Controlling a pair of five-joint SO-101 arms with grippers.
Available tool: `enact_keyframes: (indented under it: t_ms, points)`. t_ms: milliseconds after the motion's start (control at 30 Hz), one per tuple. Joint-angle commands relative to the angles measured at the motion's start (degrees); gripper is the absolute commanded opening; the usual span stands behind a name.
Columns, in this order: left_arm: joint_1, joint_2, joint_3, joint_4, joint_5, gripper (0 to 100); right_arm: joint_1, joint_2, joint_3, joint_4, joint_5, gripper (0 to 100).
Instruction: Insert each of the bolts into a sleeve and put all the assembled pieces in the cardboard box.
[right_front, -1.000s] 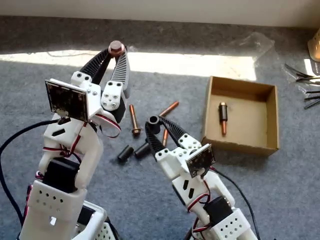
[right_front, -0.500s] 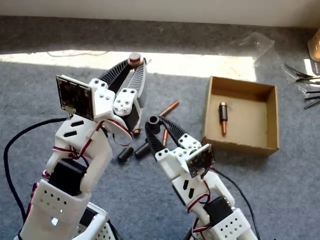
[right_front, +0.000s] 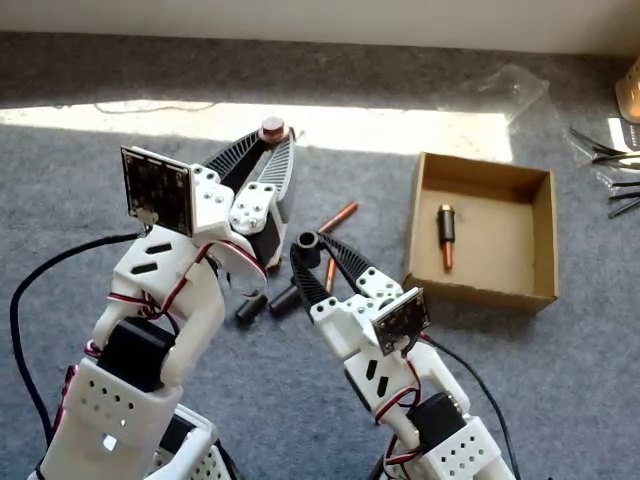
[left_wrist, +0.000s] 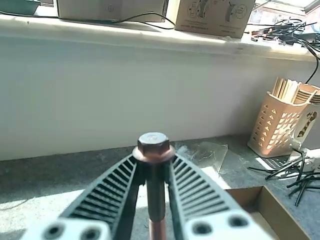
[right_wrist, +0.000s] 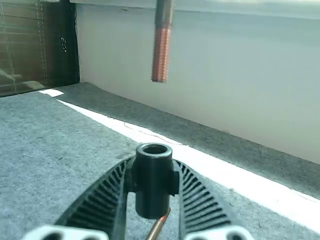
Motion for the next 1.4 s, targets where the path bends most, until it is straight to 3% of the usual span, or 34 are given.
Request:
enact_keyframes:
  t_ms: [0, 233, 333, 533, 1367]
  points:
    - [1.01, -3.21, -1.45, 0.0, 0.79, 1, 0.75, -0.57, 6.37, -0.04, -0.62, 0.4]
    - [3.03, -10.95, 4.18, -0.18, 0.53, 1, 0.75, -0.57, 6.37, 0.04, -8.26, 0.4]
    - [6.64, -11.74, 5.41, -0.18, 0.35, 1, 0.75, -0.57, 6.37, 0.04, -6.51, 0.4]
    - [12.35, -11.74, 5.58, 0.09, -7.56, 1, 0.75, -0.48, 6.37, 0.04, -4.22, 0.4]
    - [10.59, -11.82, 9.71, -0.09, -7.65, 1, 0.75, -0.48, 6.37, 0.04, -4.22, 0.4]
